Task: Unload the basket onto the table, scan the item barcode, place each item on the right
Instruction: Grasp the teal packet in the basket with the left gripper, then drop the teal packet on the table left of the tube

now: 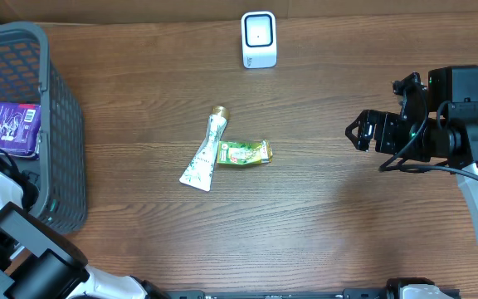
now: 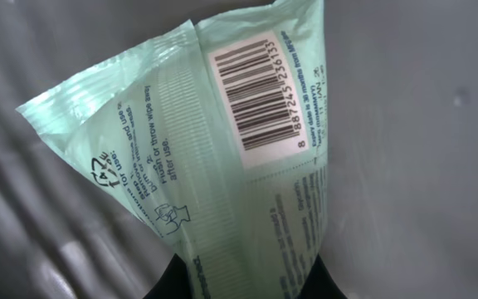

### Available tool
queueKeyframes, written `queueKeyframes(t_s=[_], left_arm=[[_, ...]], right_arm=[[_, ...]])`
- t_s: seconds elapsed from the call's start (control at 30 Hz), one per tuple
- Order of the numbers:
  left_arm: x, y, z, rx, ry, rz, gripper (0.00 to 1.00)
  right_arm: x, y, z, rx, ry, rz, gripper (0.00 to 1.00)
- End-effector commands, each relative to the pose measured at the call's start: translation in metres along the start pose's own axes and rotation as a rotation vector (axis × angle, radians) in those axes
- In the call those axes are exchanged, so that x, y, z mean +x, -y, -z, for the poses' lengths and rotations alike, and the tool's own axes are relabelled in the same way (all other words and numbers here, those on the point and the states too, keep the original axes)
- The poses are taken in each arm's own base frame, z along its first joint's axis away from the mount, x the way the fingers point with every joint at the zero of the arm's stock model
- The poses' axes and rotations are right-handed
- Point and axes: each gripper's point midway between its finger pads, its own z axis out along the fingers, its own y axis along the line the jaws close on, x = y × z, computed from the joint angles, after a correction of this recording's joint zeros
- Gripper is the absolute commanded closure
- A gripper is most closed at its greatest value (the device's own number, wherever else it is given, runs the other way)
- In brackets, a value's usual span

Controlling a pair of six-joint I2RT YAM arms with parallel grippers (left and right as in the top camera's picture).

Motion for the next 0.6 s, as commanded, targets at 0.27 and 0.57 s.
queueKeyframes(t_s=[0.27, 0.57], left_arm=[[-0.051, 0.098, 0.155, 0.463, 0.03, -0.314, 0.96], [-0.003, 0.173, 0.373, 0.866, 0.414, -0.754, 0.96]], right_arm=[[-0.007, -0.005, 0.005, -0.012, 0.027, 0.019, 0.0], [-0.006, -0.005, 0.004, -0.011, 0.026, 0.018, 0.0]])
